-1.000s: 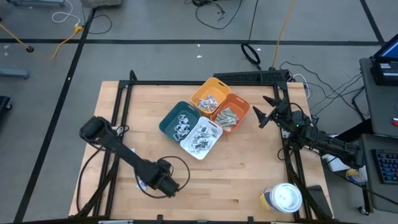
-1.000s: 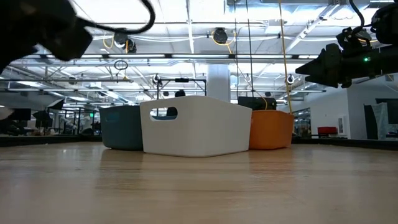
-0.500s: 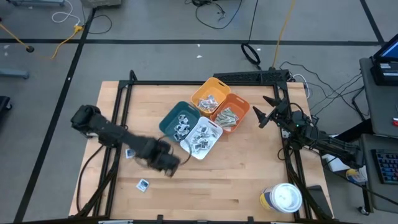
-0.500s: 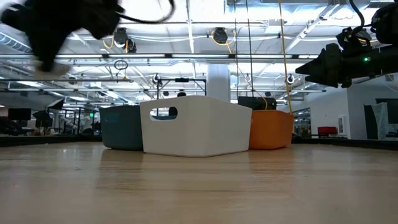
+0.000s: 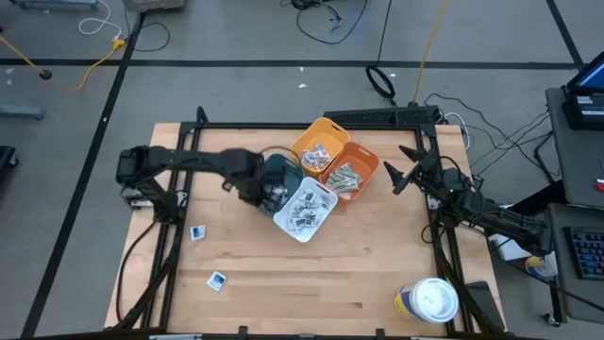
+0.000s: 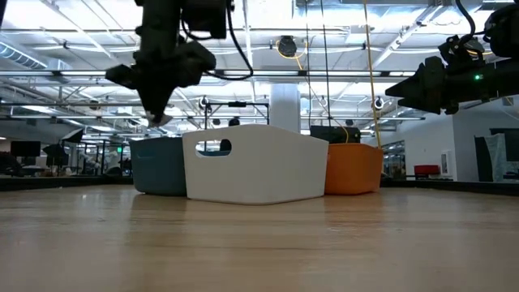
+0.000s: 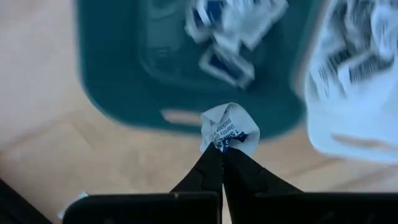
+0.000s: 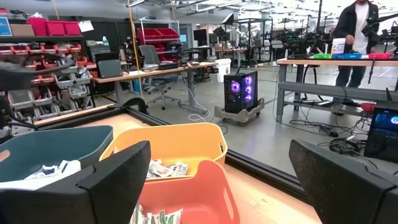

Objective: Pick & Place First Aid Supplies
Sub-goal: Put the blue alcohol pad into the blue bin

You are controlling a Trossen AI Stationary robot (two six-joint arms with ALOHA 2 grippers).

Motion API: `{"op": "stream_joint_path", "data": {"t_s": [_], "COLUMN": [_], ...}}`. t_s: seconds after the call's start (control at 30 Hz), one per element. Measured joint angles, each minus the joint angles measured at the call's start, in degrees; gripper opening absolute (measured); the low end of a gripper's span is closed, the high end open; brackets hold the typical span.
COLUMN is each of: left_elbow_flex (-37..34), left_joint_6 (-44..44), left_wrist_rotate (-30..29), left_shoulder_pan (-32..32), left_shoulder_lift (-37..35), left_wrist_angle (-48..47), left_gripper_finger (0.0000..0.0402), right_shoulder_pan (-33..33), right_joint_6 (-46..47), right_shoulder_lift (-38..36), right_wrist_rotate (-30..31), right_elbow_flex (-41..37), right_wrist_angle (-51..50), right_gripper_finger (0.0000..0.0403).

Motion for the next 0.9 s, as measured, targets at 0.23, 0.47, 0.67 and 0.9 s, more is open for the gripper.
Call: {"op": "stream_joint_path", "data": {"t_s": [0.23,0.47,0.67,0.9], "left_elbow_flex": [0.02,0.15,0.13,0.04], "left_joint_6": [7.39,9.83,11.76,11.17], "left_wrist_rotate": [0.02,-0.44,-0.43,1.11], "left_shoulder_pan": [8.84,10.41,10.58,10.19], "left_shoulder_lift": [0.00,4.22,10.52,13.51], "left_wrist_angle": [0.00,3.23,10.63,14.69], "left_gripper_finger": [0.0001,0.0000,0.0000,0.0017], "right_shoulder_pan": [0.00,-0.02,0.00,-0.02], "right_joint_6": [0.00,0.01,0.02,0.00], "right_shoulder_lift": [0.02,0.01,0.02,0.02], "right_wrist_rotate": [0.00,0.00,0.00,0.00], "right_elbow_flex": [0.00,-0.01,0.00,-0.01], "right_wrist_angle": [0.00,0.00,0.00,0.00], "right_gripper_finger": [0.0377,0.0377,0.0377,0.0377]}}
